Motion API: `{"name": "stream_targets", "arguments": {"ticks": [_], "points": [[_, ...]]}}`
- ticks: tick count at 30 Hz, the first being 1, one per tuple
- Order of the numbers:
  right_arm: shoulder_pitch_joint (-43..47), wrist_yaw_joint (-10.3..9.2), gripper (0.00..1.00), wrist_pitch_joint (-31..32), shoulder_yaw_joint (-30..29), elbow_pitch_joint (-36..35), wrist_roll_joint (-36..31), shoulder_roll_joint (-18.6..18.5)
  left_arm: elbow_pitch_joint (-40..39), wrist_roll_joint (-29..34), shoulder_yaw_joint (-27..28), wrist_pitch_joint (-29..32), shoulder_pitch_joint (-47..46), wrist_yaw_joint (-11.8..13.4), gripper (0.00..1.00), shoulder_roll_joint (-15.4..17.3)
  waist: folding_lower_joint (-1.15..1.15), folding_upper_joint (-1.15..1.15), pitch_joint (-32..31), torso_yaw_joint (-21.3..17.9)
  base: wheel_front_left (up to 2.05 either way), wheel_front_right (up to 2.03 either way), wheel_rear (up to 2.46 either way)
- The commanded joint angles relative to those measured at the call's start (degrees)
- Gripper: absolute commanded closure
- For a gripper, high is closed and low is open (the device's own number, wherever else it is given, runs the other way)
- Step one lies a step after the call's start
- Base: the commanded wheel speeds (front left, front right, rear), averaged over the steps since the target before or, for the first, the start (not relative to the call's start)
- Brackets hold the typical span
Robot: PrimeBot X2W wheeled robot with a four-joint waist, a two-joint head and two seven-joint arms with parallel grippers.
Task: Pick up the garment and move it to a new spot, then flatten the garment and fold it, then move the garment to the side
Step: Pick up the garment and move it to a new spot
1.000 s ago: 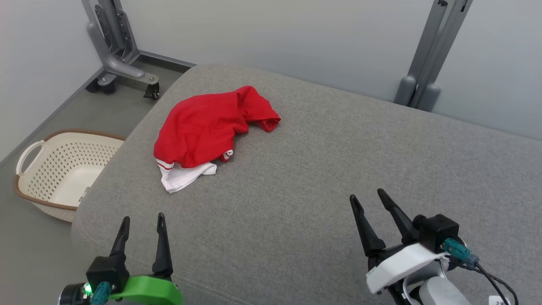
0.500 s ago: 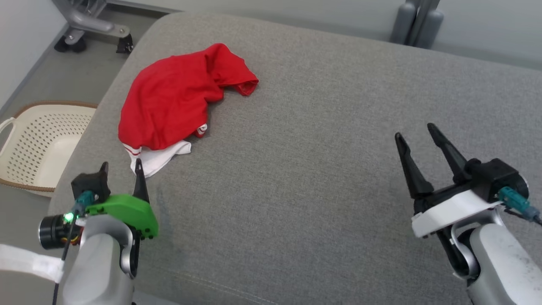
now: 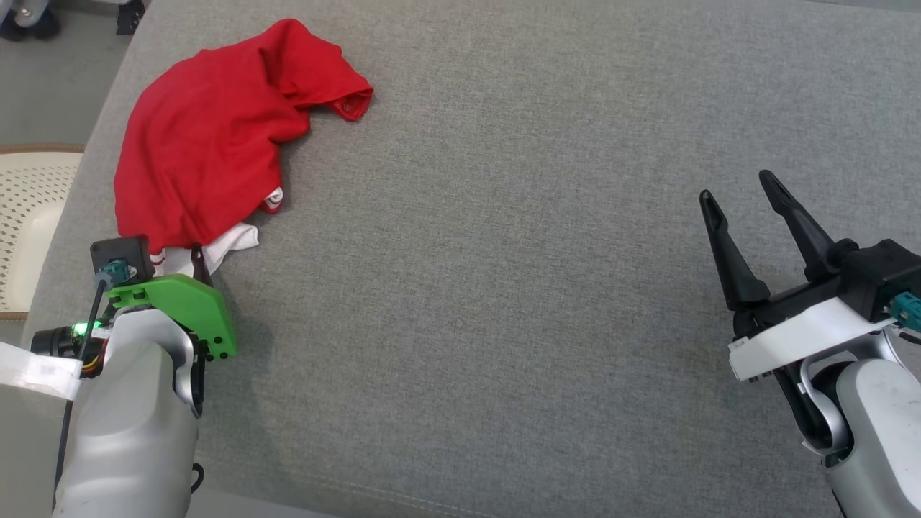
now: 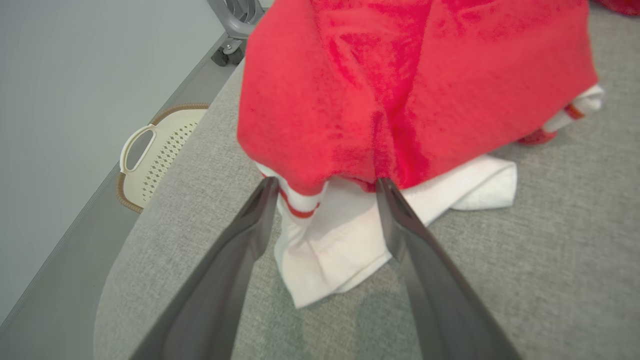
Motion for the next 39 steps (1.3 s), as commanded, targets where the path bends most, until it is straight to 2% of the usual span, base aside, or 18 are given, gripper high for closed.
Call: {"name": "stream_targets", "arguments": {"ticks": [1, 6, 7, 8, 13, 17, 19, 20, 22, 28, 39], "points": [[0.62, -0.04, 0.00, 0.17, -0.22, -0.49, -0.05, -0.40, 1.27, -0.38, 0.02, -0.29, -1.31, 0.36, 0.00, 0.54, -0.01, 0.00, 1.27, -0.87, 0.00, 0.00, 0.00], [1.00, -0.04, 0.00, 0.55, -0.43, -1.14, -0.23, -0.76, 5.15, -1.17, 0.40, -1.73, -3.93, 0.57, 0.00, 1.13, -0.01, 0.00, 1.77, -0.80, 0.00, 0.00, 0.00], [1.04, -0.04, 0.00, 0.50, -0.43, -1.13, -0.30, -0.70, 5.66, -1.34, 0.50, -2.45, -4.31, 0.53, 0.66, 1.22, -0.01, 0.00, 1.70, -0.77, 0.00, 0.00, 0.00], [1.09, -0.04, 0.00, 0.50, -0.42, -1.00, -0.34, -0.63, 6.01, -1.41, 0.44, -2.99, -4.46, 0.36, 1.00, 1.21, -0.01, 0.00, 1.51, -0.70, 0.00, 0.00, 0.00], [1.60, -0.04, 0.00, 0.03, 0.07, 0.28, -0.31, 0.22, 6.39, -1.48, 0.14, -5.73, -5.04, 0.38, 1.00, 2.05, -0.01, 0.00, -0.66, -0.43, 0.00, 0.00, 0.00], [2.01, -0.04, 0.00, -1.03, 0.68, 1.84, -0.04, 1.39, 3.24, -1.01, 0.13, -6.94, -4.72, 0.83, 1.00, 2.91, -0.01, 0.00, -3.76, -0.52, 0.00, 0.00, 0.00], [2.23, -0.04, 0.00, -1.57, 0.85, 2.81, 0.10, 2.07, -1.90, -0.46, 0.28, -7.10, -4.00, 0.74, 1.00, 3.48, -0.01, 0.00, -5.57, -0.68, 0.00, 0.00, 0.00], [2.53, -0.04, 0.00, -2.15, 0.96, 3.91, 0.18, 2.89, -8.17, -0.05, 0.69, -7.01, -1.96, 0.43, 1.00, 3.83, -0.01, 0.00, -7.59, -0.91, 0.00, 0.00, 0.00], [2.72, -0.04, 0.00, -2.75, 1.03, 4.94, 0.30, 3.71, -14.58, 0.73, 0.81, -6.97, -0.31, 0.05, 1.00, 4.00, -0.01, 0.00, -9.63, -1.26, 0.00, 0.00, 0.00], [3.93, -0.04, 0.00, -4.26, 1.03, 8.03, 0.32, 6.33, -30.07, 3.14, -0.26, -6.99, 3.19, -1.41, 1.00, 3.50, -0.01, 0.00, -15.34, -2.86, 0.00, 0.00, 0.00], [4.57, -0.04, 0.00, -5.82, 1.30, 11.08, 0.02, 9.92, -43.15, 4.83, -5.08, -6.11, 4.73, -4.85, 1.00, 2.46, -0.01, 0.00, -21.30, -8.59, 0.00, 0.00, 0.00]]}}
